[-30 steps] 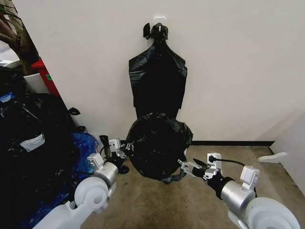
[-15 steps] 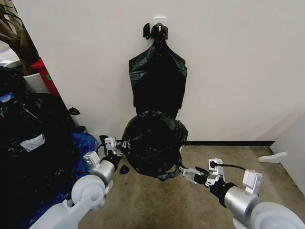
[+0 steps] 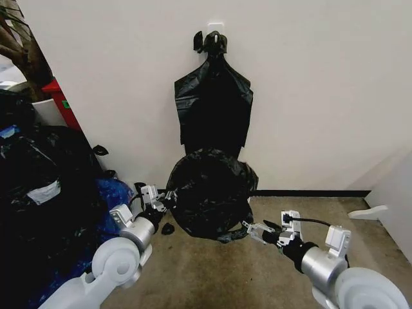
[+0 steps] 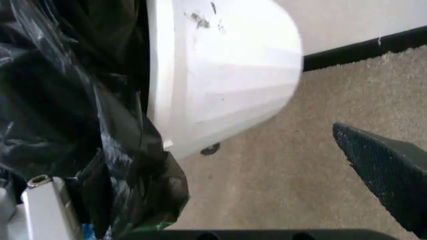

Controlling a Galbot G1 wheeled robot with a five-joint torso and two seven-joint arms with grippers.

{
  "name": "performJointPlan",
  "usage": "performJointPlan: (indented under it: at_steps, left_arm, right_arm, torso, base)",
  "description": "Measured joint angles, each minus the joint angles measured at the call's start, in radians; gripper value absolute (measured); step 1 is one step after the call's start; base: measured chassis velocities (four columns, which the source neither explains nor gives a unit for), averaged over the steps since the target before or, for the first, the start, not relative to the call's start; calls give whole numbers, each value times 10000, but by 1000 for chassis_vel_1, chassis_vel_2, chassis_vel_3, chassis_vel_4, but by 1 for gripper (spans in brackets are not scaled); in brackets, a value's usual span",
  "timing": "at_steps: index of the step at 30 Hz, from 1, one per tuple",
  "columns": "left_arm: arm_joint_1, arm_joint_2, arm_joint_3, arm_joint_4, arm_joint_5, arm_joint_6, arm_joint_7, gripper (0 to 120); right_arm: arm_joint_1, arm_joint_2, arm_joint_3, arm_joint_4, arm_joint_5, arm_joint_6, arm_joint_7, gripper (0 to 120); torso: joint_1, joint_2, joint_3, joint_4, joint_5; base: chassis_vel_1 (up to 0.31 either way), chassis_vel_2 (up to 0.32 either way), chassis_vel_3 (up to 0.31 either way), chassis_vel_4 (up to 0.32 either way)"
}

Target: Place the garbage bag over the trash bin.

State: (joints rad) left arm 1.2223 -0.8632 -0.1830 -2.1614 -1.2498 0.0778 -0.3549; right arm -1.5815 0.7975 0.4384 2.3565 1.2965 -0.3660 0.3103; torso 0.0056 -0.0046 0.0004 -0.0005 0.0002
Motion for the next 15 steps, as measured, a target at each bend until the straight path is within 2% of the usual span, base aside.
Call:
performJointPlan:
  at_steps: [7,11,13,15]
  left_arm:
    - [57,88,-307,47,-164,62,44,1]
    - [43,45,-233,217,53,24,113,1]
    - [15,-33,-74,316,287,1,234,1]
    - [-10,-54,-19,430,407,2,231,1]
  right_arm:
    - [-74,240,-45,-104,-234,84,-338,100]
    - [-81,210,-46,185,-59,80,-60,100]
    - [-73,157,-46,645,260,78,226,100]
    - [-95,98,-21,991,558,44,522,100]
  torso:
    - [0,0,0,-2,0]
    - [0,0,3,1,3]
    - [0,0,1,-5,-11]
    - [0,0,1,-1,2]
  base:
    - [0,0,0,0]
    - [0,0,0,0]
    - [0,0,0,0]
    - [0,0,0,0]
